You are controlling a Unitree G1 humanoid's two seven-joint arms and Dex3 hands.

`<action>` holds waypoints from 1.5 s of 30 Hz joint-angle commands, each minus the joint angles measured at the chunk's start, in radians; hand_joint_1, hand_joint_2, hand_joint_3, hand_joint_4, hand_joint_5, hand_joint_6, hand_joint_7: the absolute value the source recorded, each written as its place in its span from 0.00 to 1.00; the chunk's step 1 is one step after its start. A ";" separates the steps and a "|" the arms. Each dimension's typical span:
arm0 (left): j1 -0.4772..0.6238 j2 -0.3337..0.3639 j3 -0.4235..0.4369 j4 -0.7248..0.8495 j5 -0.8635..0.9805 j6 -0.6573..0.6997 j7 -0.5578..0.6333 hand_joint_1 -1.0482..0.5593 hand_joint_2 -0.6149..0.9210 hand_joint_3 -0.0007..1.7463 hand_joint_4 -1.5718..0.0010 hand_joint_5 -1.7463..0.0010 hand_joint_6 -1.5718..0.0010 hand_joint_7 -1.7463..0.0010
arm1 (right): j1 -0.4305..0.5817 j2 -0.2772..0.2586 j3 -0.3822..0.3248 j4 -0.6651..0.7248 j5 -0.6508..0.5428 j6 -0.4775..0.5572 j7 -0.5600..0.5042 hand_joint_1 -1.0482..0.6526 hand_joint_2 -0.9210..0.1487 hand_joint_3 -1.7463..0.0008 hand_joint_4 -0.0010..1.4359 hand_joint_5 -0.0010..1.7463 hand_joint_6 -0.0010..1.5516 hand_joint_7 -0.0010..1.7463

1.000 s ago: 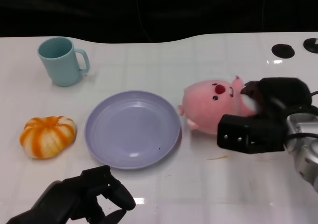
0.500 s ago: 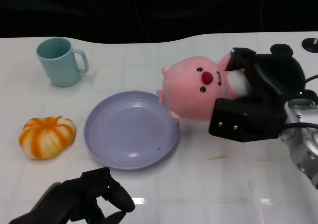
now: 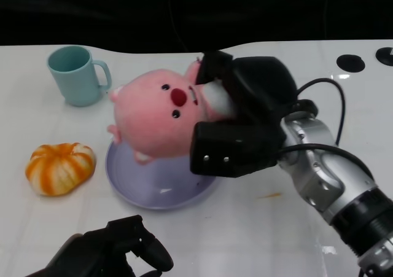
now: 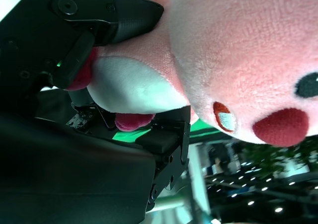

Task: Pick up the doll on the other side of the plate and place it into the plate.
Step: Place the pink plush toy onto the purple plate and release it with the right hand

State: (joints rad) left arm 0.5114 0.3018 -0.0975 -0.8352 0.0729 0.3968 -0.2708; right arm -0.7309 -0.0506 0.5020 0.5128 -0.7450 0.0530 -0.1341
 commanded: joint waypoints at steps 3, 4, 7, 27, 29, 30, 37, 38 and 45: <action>0.002 0.003 -0.004 -0.012 0.013 -0.005 0.009 0.53 0.98 0.30 0.61 0.10 0.61 0.28 | -0.048 0.047 0.014 0.067 0.020 -0.003 0.037 0.45 0.48 0.29 0.67 1.00 0.47 1.00; 0.002 0.003 -0.006 -0.012 0.014 -0.007 0.009 0.53 0.98 0.30 0.61 0.10 0.61 0.28 | -0.052 0.056 0.019 0.077 0.018 0.003 0.041 0.45 0.46 0.31 0.66 1.00 0.46 1.00; 0.001 0.004 -0.011 -0.014 0.020 -0.006 0.011 0.53 0.98 0.30 0.60 0.09 0.61 0.27 | -0.056 0.075 0.022 0.108 0.020 -0.004 0.030 0.47 0.47 0.34 0.67 1.00 0.46 1.00; 0.000 -0.004 -0.023 -0.025 0.043 0.007 0.008 0.53 0.98 0.29 0.60 0.10 0.61 0.29 | -0.051 0.026 0.077 0.017 0.032 0.038 0.386 0.17 0.00 0.88 0.04 0.17 0.16 0.00; -0.001 -0.004 -0.026 -0.023 0.048 0.003 0.010 0.53 0.98 0.29 0.60 0.10 0.61 0.29 | -0.039 0.005 0.072 -0.026 0.035 0.037 0.413 0.16 0.00 0.88 0.04 0.18 0.17 0.00; -0.001 -0.006 -0.028 -0.023 0.049 0.003 0.011 0.53 0.98 0.29 0.60 0.10 0.61 0.29 | -0.032 -0.007 0.068 -0.050 0.038 0.034 0.427 0.16 0.00 0.88 0.04 0.18 0.17 0.00; -0.012 -0.005 -0.031 -0.016 0.055 0.013 0.010 0.53 0.98 0.29 0.60 0.10 0.61 0.29 | 0.037 -0.110 0.016 -0.277 0.078 0.039 0.531 0.17 0.00 0.88 0.12 0.21 0.21 0.02; -0.014 -0.006 -0.030 -0.014 0.054 0.012 0.010 0.53 0.98 0.29 0.60 0.10 0.61 0.29 | 0.054 -0.124 0.005 -0.313 0.087 0.035 0.537 0.18 0.00 0.88 0.15 0.22 0.23 0.03; -0.034 -0.005 -0.032 -0.002 0.051 0.011 0.006 0.53 0.98 0.29 0.60 0.11 0.61 0.29 | 0.188 -0.177 -0.065 -0.500 0.113 0.053 0.523 0.26 0.00 0.89 0.37 0.29 0.38 0.07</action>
State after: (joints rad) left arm 0.4802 0.2906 -0.1284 -0.8401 0.1147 0.4064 -0.2701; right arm -0.5705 -0.2101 0.4642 0.0492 -0.6474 0.0938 0.4004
